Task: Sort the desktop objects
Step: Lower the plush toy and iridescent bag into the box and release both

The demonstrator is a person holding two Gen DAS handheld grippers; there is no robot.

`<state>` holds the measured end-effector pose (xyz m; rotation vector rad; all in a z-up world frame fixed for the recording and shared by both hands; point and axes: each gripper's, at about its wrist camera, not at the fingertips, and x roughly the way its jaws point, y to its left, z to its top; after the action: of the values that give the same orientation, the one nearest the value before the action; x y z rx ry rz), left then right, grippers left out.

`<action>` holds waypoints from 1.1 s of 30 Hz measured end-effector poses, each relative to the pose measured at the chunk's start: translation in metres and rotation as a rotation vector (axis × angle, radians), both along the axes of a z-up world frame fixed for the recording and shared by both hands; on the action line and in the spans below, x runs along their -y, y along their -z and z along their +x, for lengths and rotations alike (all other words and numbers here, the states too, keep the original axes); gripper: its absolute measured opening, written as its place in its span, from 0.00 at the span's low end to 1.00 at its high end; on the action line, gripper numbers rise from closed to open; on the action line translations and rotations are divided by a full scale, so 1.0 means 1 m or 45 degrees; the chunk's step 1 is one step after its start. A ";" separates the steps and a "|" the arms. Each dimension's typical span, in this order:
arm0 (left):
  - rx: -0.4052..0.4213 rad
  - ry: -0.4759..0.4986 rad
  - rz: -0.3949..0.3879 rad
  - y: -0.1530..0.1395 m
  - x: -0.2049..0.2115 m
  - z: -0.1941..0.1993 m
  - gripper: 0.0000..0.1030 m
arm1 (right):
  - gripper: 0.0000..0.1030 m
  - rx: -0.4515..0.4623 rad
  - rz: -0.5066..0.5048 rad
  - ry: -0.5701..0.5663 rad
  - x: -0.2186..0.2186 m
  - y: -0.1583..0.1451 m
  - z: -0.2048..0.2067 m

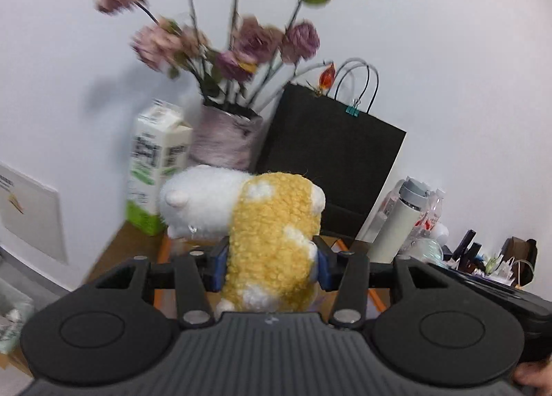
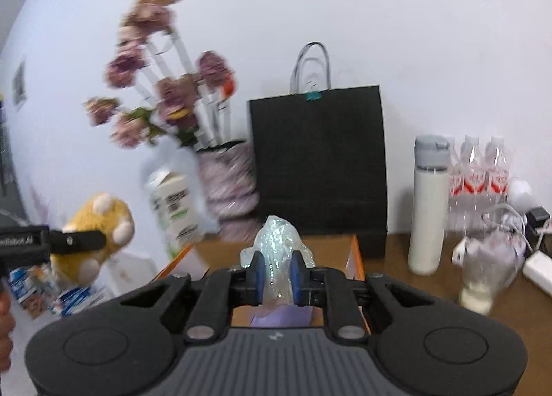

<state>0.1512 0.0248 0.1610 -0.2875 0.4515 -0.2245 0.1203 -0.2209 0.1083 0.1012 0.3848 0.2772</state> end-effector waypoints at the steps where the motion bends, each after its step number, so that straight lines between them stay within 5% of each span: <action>1: -0.024 0.012 -0.006 -0.001 0.007 0.020 0.47 | 0.14 -0.019 -0.020 0.005 -0.003 -0.002 0.021; 6: -0.200 -0.057 0.136 0.034 0.035 0.117 0.47 | 0.14 -0.281 0.098 -0.034 -0.010 0.021 0.131; 13: -0.456 -0.083 0.104 0.100 0.031 0.194 0.49 | 0.14 -0.589 0.191 -0.044 -0.034 0.093 0.223; 16: -0.521 -0.147 0.089 0.112 0.028 0.210 0.59 | 0.15 -0.665 0.189 -0.036 -0.046 0.116 0.240; 17: -0.521 -0.116 0.071 0.117 0.028 0.212 0.73 | 0.17 -0.678 0.166 -0.032 -0.050 0.121 0.243; 24: -0.509 -0.085 0.013 0.117 0.011 0.207 0.86 | 0.57 -0.670 0.164 0.011 -0.052 0.135 0.244; 29: -0.331 -0.059 0.067 0.072 0.003 0.183 0.98 | 0.57 -0.607 0.201 0.004 -0.039 0.108 0.232; 33: -0.285 -0.106 0.195 0.052 0.006 0.166 0.98 | 0.61 -0.509 0.081 0.073 -0.031 0.080 0.210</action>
<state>0.3176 0.0192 0.1086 -0.1811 0.6736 -0.0753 0.3300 -0.1901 0.0283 0.2316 0.7689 0.2119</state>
